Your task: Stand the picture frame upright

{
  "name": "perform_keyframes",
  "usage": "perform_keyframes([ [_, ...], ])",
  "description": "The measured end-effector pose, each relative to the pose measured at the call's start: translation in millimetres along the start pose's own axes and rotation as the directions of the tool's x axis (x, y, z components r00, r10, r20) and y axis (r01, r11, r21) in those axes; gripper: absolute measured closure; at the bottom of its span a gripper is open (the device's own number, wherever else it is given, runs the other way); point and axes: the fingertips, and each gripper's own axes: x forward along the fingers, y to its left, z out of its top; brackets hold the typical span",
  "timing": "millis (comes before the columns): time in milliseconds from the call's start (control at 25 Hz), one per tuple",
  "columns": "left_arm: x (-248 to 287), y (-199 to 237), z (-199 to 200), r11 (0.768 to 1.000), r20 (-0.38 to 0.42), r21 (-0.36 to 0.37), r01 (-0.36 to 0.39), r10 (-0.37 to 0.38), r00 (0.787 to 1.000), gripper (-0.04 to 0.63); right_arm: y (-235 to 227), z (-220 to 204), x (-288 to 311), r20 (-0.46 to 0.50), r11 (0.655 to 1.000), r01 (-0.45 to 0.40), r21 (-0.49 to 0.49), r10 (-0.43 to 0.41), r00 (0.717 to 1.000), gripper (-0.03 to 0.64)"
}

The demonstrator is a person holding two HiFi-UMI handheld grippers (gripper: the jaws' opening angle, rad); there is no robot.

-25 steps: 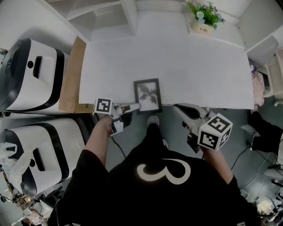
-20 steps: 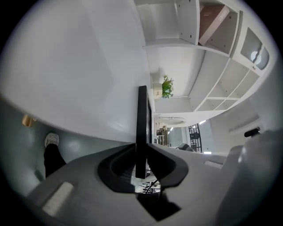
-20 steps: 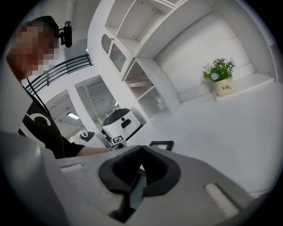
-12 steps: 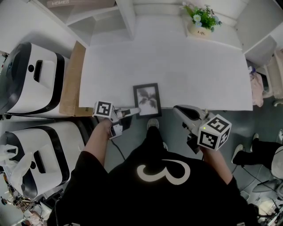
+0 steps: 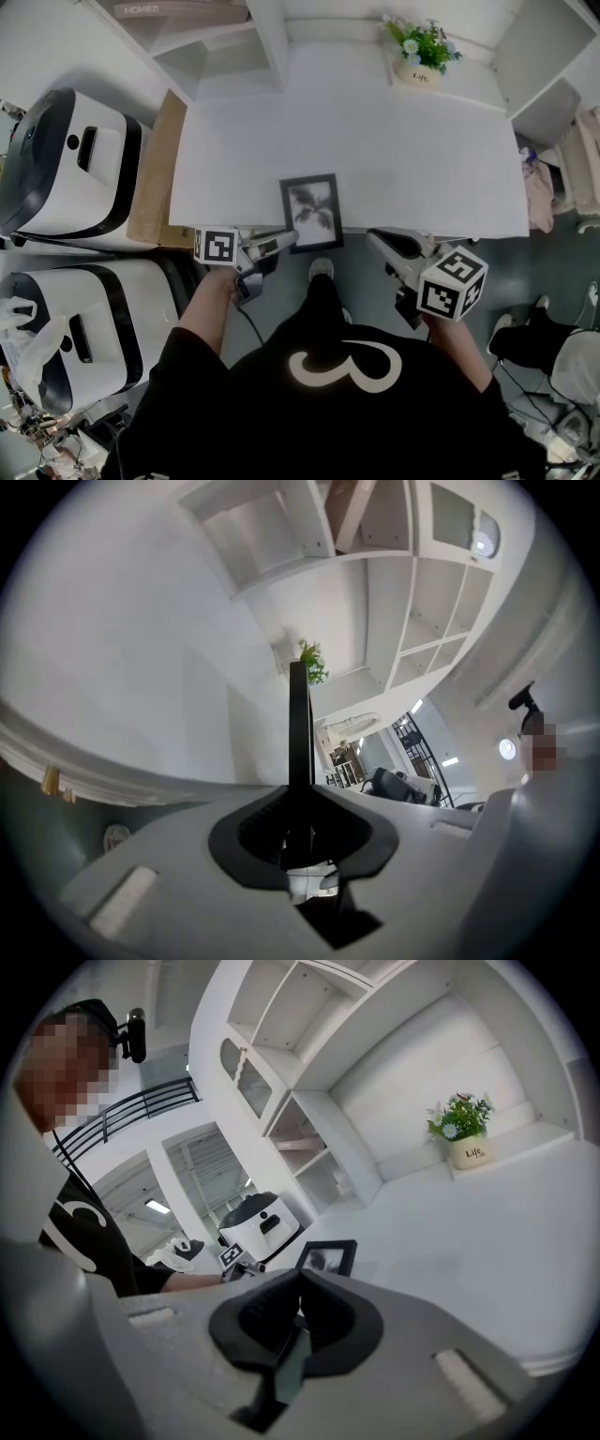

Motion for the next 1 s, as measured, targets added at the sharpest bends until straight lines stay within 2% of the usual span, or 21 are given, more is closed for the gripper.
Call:
perform_keyframes([
  [120, -1, -17, 20, 0.986, 0.057, 0.164, -0.016, 0.006, 0.998, 0.517, 1, 1, -3, 0.004, 1.0, -0.002, -0.012, 0.002, 1.0, 0.614],
  [240, -3, -32, 47, 0.946, 0.127, 0.314, -0.084, 0.046, 0.991, 0.517, 3, 7, -3, 0.009, 1.0, -0.002, -0.02, 0.003, 1.0, 0.614],
  [360, -4, -43, 75, 0.883, 0.179, 0.443, -0.155, 0.083, 0.98, 0.517, 5, 17, 2, 0.017, 1.0, -0.003, -0.031, 0.003, 1.0, 0.614],
  [560, 0, -57, 125, 0.751, 0.242, 0.613, -0.246, 0.119, 0.963, 0.517, -4, 31, 11, 0.018, 0.999, 0.011, -0.041, -0.01, 1.0, 0.614],
  [680, 1, -58, 154, 0.672, 0.269, 0.684, -0.284, 0.129, 0.954, 0.517, -11, 38, 22, 0.01, 0.999, 0.023, -0.035, -0.023, 1.0, 0.614],
  [760, 2, -55, 175, 0.632, 0.289, 0.711, -0.309, 0.139, 0.947, 0.517, -17, 41, 32, 0.002, 0.999, 0.027, -0.03, -0.027, 1.0, 0.614],
  [840, 3, -48, 195, 0.606, 0.308, 0.723, -0.332, 0.147, 0.94, 0.517, -23, 46, 41, -0.005, 0.999, 0.033, -0.025, -0.033, 0.999, 0.614],
  [1000, 7, -30, 237, 0.576, 0.345, 0.727, -0.372, 0.163, 0.925, 0.517, -37, 57, 59, -0.011, 0.999, 0.042, -0.02, -0.042, 0.999, 0.614],
])
